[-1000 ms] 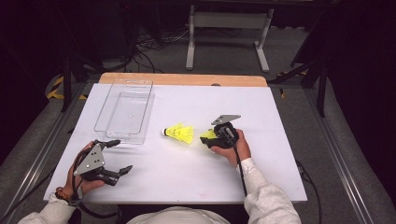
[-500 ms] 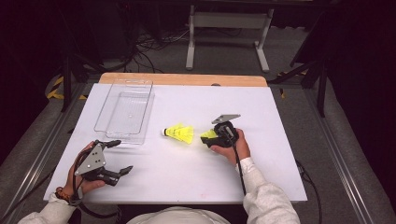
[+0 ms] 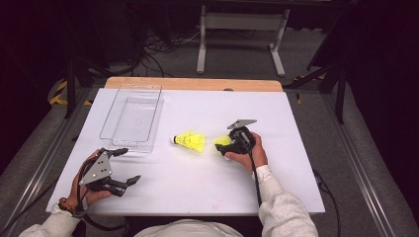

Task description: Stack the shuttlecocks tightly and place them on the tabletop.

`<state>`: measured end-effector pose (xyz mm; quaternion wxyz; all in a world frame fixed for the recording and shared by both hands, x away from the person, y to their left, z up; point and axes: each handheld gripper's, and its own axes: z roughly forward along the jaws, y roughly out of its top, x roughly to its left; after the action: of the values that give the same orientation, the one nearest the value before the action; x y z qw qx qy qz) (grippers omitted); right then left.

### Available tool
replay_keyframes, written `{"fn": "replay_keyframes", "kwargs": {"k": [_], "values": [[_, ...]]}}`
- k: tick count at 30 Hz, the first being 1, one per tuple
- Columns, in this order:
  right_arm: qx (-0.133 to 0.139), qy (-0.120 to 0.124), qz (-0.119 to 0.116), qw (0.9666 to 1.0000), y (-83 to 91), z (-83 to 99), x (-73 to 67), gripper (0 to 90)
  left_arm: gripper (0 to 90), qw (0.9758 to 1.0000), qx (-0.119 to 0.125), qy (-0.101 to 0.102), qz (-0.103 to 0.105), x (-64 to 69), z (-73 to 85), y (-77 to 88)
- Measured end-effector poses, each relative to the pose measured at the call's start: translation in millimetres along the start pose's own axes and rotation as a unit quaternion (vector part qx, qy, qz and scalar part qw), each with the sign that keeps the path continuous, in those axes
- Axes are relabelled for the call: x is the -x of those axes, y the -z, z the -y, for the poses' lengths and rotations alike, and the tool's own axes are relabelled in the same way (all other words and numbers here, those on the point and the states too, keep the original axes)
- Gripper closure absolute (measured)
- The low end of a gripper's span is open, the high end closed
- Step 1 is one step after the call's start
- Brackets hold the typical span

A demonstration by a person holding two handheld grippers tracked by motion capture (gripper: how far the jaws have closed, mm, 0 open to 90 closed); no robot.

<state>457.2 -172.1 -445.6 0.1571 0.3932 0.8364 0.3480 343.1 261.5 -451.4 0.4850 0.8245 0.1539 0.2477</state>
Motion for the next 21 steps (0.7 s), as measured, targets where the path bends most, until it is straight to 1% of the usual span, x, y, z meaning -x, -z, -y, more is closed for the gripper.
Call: {"fn": "replay_keyframes", "kwargs": {"k": [1,2,3,4,5,6,7,8,9,10,11,13,14,15,16,17,19,21], "values": [[0.002,0.002,0.0,1.0,0.1,-0.2,0.5,20.5,7.2,1.0,0.0,0.003,0.002,0.3,0.1,-0.3],[0.009,0.013,0.001,0.9999,1.1,-1.2,2.3,20.0,7.2,1.0,-0.001,0.002,0.002,0.4,0.1,-0.4],[0.011,0.018,0.004,0.9998,3.0,-2.5,2.5,19.0,7.2,1.0,-0.001,0.002,0.001,0.2,0.1,-0.3],[0.011,0.018,0.004,0.9998,3.0,-2.5,2.5,19.0,7.2,1.0,-0.001,0.002,0.001,0.2,0.1,-0.3],[0.017,0.027,0.004,0.9995,5.8,-4.5,2.5,19.0,7.2,1.0,0.0,0.002,0.001,-0.1,0.2,-0.3],[0.025,0.042,0.007,0.9988,10.1,-7.8,2.5,18.9,7.2,1.0,-0.001,0.002,0.001,-0.4,0.3,-0.6],[0.035,0.051,0.003,0.9981,14.6,-11.6,2.6,18.9,7.2,1.0,-0.002,0.002,0.001,-0.4,0.4,-0.7],[0.043,0.055,-0.002,0.9976,17.2,-13.8,2.6,19.1,7.2,1.0,-0.002,0.001,0.002,-0.3,0.4,-0.9],[0.05,0.062,-0.01,0.9968,20.1,-16.7,2.5,21.0,7.2,1.0,-0.003,0.001,0.003,-0.1,0.3,-1.0],[0.05,0.073,-0.02,0.9959,21.7,-19.6,2.1,23.5,7.2,1.0,-0.004,0.001,0.003,0.0,0.2,-1.0],[0.045,0.086,-0.028,0.9949,22.3,-22.3,1.6,24.6,7.2,1.0,-0.005,0.0,0.004,0.0,0.2,-1.2],[0.028,0.125,-0.023,0.9915,22.3,-28.6,0.7,27.9,7.3,1.0,-0.007,0.0,0.006,-0.3,0.4,-1.4],[0.019,0.138,-0.027,0.9899,22.2,-31.5,1.4,28.6,7.4,1.0,-0.007,-0.001,0.006,-0.6,0.4,-1.4],[0.015,0.144,-0.032,0.989,22.0,-34.4,2.4,30.1,7.4,0.9999,-0.008,-0.001,0.007,-0.5,0.5,-1.8],[0.01,0.144,-0.037,0.9888,21.1,-37.0,3.8,32.1,7.4,0.9999,-0.007,0.0,0.008,-0.2,0.7,-2.3],[0.001,0.147,-0.042,0.9882,19.8,-39.3,5.1,33.4,7.4,0.9999,-0.008,0.0,0.007,0.2,0.8,-2.9],[-0.019,0.16,-0.052,0.9856,15.7,-42.7,6.0,35.4,7.4,0.9999,-0.008,0.001,0.007,0.1,1.0,-2.9],[-0.034,0.162,-0.057,0.9845,11.9,-45.0,7.0,39.4,7.4,1.0,-0.007,0.002,0.007,0.0,0.8,-2.1]]}}
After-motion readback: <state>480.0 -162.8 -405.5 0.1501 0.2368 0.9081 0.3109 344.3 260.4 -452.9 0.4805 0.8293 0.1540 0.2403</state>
